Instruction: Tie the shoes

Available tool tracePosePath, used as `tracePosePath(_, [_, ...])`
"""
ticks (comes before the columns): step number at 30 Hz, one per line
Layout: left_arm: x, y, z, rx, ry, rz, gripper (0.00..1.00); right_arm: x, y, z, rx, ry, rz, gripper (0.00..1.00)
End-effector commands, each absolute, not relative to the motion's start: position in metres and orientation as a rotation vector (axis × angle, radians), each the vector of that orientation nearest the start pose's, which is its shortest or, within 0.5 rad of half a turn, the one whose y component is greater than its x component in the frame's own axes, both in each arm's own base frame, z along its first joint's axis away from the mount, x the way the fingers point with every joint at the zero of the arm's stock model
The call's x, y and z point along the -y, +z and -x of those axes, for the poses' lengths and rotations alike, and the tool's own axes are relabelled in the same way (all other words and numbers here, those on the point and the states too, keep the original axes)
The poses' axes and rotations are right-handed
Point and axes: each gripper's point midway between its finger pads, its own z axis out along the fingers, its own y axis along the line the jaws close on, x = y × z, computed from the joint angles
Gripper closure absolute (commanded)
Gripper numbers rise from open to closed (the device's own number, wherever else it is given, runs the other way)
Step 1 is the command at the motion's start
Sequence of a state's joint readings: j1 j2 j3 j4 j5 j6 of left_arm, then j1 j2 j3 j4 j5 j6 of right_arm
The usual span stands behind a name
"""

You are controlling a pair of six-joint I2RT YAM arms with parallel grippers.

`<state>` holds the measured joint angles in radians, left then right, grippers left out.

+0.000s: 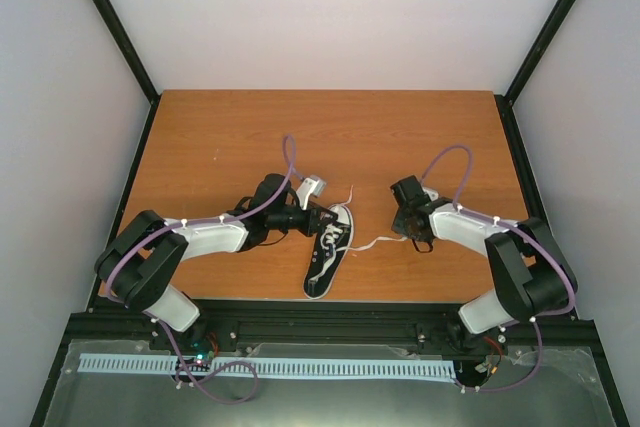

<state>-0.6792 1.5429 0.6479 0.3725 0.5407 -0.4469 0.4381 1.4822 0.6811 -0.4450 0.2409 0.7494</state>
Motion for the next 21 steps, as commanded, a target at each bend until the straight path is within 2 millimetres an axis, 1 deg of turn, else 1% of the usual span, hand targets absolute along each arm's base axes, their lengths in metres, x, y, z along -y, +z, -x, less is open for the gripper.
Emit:
tracePosePath(1, [0.33,0.119,-0.253,-2.134,-1.247,-0.691,0.99,-0.101,0.02,-0.295,-2.677,0.078,-0.423,0.96])
tracePosePath(3, [0.331,0.117,-0.253,-2.139,-1.249,-0.698,0.99,-0.107,0.039,-0.304,-2.643,0.114,-0.39,0.97])
tracePosePath(5, [0.332,0.116,-0.254,-2.144,-1.245,-0.704,0.99,-0.113,0.067,-0.313,-2.578,0.172,-0.352,0.97])
tracePosePath(8, [0.335,0.117,-0.254,-2.141,-1.257,-0.717,0.99,-0.126,0.123,-0.323,-2.432,0.322,-0.267,0.97])
tracePosePath(9, [0.336,0.117,-0.254,-2.14,-1.264,-0.727,0.99,-0.131,0.144,-0.325,-2.375,0.377,-0.239,0.97])
tracePosePath(11, [0.34,0.119,-0.254,-2.138,-1.283,-0.744,0.99,-0.142,0.179,-0.326,-2.283,0.479,-0.179,0.97])
tracePosePath(14, [0.346,0.121,-0.252,-2.133,-1.327,-0.774,0.98,-0.158,0.22,-0.326,-2.198,0.59,-0.085,0.97])
tracePosePath(17, [0.351,0.125,-0.25,-2.125,-1.368,-0.794,0.96,-0.168,0.239,-0.33,-2.171,0.639,-0.03,0.97])
tracePosePath(21, [0.352,0.124,-0.249,-2.126,-1.381,-0.807,0.95,-0.178,0.246,-0.336,-2.156,0.681,0.005,0.97])
